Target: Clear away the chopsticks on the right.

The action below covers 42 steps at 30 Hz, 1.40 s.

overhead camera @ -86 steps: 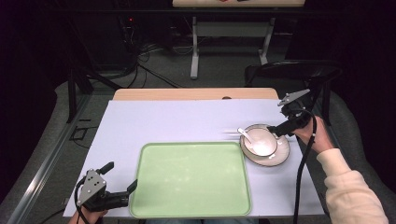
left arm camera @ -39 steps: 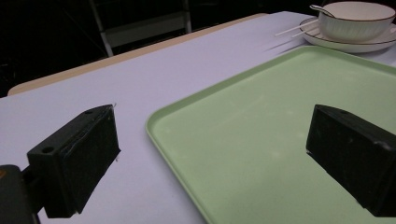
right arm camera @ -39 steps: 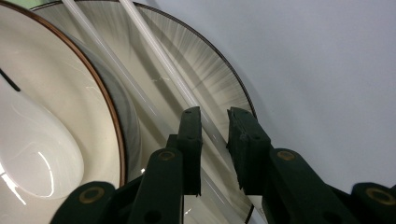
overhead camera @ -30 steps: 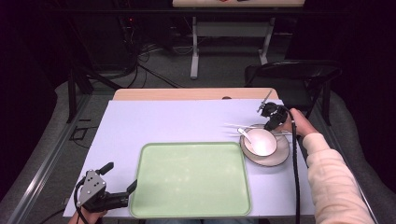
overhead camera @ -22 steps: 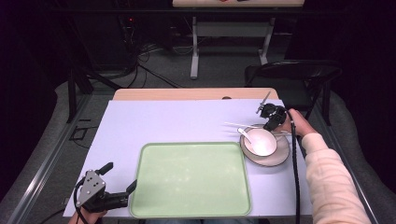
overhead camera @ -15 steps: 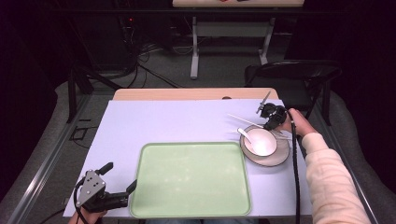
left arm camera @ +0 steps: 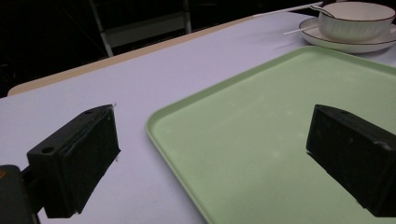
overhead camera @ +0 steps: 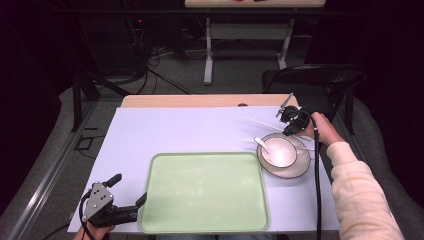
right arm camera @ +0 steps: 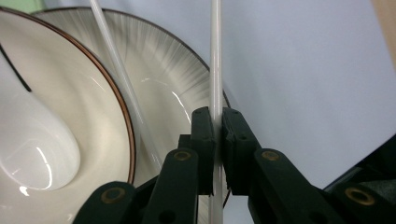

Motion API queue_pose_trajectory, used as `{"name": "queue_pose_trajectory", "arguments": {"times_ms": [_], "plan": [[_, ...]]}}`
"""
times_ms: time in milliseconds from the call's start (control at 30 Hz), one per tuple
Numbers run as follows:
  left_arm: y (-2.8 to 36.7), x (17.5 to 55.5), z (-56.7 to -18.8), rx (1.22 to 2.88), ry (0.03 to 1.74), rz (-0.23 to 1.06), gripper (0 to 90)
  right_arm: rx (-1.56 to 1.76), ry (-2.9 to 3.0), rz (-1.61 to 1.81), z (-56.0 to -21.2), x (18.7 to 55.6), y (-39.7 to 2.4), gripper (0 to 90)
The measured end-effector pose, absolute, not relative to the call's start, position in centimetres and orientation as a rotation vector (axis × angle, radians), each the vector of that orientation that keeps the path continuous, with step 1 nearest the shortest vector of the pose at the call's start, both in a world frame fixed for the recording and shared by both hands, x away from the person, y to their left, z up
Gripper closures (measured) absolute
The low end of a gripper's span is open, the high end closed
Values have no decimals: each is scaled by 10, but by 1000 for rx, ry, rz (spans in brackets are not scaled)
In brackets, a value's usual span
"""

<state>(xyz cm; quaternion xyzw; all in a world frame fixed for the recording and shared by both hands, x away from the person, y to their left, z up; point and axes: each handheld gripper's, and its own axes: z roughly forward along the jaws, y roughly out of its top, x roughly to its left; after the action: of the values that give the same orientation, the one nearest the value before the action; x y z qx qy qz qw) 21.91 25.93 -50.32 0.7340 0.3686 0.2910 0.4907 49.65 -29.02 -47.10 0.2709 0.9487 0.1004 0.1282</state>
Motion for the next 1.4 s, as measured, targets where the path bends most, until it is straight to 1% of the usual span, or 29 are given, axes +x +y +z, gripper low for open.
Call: {"name": "queue_pose_trajectory", "arguments": {"times_ms": [567, 600, 733, 767, 833, 1133, 1400], "plan": [[260, 219, -503, 1790, 886, 708, 21, 917, 2640, 328, -425, 466, -280, 841], [260, 219, -503, 1785, 888, 707, 21, 961, 2623, 354, -419, 458, -277, 840], [260, 218, -503, 1786, 887, 707, 21, 1032, 2598, 375, -411, 447, -271, 840], [260, 218, -503, 1782, 888, 708, 21, 1071, 2580, 390, -406, 438, -265, 840], [261, 218, -502, 1780, 891, 711, 20, 1092, 2576, 409, -403, 430, -261, 840], [261, 218, -502, 1777, 890, 711, 19, 1121, 2577, 452, -404, 393, -244, 840], [260, 218, -502, 1779, 884, 711, 19, 1073, 2608, 450, -416, 375, -224, 840]]}}
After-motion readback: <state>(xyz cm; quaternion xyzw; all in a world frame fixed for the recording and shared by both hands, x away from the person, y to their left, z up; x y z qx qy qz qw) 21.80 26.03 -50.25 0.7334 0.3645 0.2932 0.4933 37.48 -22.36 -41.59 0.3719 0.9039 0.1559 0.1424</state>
